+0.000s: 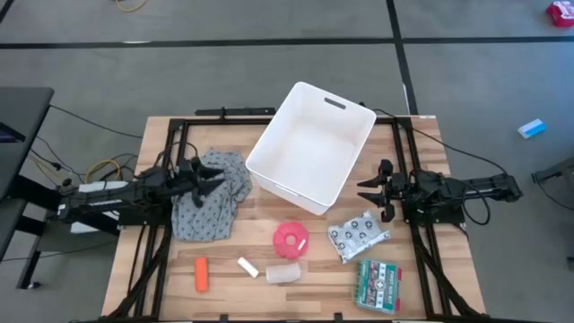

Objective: Pick & place medical supplies in basket/bin
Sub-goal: Put the white rolled gauze into the white bin

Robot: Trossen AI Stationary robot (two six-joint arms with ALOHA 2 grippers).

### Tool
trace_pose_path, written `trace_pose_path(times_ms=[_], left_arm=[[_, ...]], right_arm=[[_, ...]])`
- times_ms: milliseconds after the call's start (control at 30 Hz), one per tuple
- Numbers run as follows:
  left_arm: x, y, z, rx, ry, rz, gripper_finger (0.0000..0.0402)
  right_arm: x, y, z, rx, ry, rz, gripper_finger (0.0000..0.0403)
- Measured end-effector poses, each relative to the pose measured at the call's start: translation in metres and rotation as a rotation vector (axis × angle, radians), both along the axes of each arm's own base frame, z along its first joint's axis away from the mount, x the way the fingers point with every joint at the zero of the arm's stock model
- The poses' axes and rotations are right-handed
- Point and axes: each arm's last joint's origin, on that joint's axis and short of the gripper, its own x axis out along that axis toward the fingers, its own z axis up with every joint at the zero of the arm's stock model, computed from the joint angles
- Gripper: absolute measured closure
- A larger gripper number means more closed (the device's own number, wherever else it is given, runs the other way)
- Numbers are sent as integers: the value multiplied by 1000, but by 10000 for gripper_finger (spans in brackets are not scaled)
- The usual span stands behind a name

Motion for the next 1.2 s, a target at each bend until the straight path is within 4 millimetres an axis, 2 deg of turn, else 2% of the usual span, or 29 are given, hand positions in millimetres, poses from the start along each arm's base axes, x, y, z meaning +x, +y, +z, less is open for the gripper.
trace_pose_path(times_ms=[167,333,600,800,933,1000,1100,1200], left_arm=[[-2,8,-2,59,60,286,209],[-6,12,-2,70,77,464,209],[-6,12,-2,92,91,487,209],[-4,10,2,20,-3,395,209],[-6,6,24,46,-218,257,209],[-7,4,38,66,-269,178,209],[-9,2,69,123,-277,139,209],[-5,2,106,195,-198,142,209]], right_arm=[[0,0,0,0,0,0,269],[0,0,0,0,0,0,270],[0,0,0,0,0,0,270],[0,0,0,0,0,0,268],[0,0,0,0,0,0,270],[0,0,0,0,0,0,270],[0,0,0,0,0,0,269],[0,0,0,0,0,-1,268]])
